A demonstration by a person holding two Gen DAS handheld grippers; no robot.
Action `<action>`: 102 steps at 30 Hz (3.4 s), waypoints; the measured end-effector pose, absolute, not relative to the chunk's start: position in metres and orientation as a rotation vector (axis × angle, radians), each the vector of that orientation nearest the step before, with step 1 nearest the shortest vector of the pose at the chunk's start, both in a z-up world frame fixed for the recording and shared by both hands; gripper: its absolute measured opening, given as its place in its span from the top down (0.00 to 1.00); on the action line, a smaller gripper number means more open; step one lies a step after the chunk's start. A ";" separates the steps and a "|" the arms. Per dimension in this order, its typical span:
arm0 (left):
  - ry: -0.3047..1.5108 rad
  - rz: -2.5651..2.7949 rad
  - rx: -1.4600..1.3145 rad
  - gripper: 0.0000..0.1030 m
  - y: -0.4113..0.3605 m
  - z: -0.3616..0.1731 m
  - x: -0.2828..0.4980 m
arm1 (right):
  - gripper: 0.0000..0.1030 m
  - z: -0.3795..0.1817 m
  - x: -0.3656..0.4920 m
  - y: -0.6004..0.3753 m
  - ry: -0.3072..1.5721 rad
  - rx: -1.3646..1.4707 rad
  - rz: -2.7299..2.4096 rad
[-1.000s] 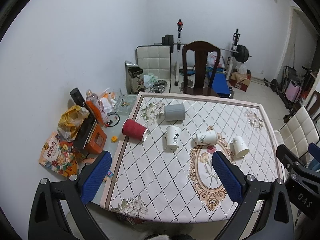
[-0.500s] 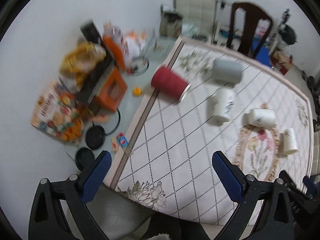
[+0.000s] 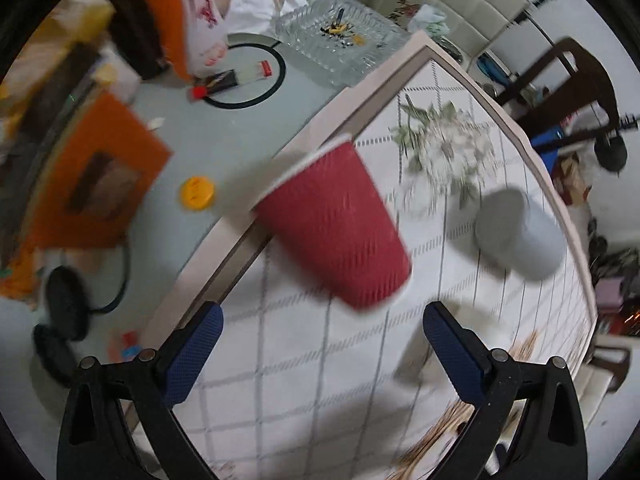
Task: Flip cup upright
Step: 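Reach the left tool to the red cup lying on its side and grasp it, then lift the red cup with the left tool and rotate it rim-up, then grasp the upright red cup with the right tool while the left tool releases it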
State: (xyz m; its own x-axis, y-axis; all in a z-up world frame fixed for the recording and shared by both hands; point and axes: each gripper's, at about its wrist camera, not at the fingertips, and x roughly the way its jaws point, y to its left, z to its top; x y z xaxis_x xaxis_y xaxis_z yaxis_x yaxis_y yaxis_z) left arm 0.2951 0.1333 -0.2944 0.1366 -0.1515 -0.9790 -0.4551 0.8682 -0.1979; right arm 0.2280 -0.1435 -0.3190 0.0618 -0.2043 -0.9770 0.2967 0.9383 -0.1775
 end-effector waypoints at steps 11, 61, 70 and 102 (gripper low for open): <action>1.502 0.228 -0.645 0.21 0.141 -0.357 0.352 | 0.02 -0.332 0.271 -0.152 1.498 0.086 -0.432; 1.567 -0.300 0.347 0.23 -0.142 -0.338 0.077 | 0.02 -0.332 0.034 -0.330 1.574 0.234 -0.515; 1.593 -0.263 0.293 0.02 -0.141 -0.350 0.083 | 0.02 -0.335 0.023 -0.336 1.574 0.247 -0.520; 1.461 -0.182 0.105 0.01 -0.105 -0.230 0.072 | 0.02 -0.286 0.045 -0.311 1.490 0.229 -0.426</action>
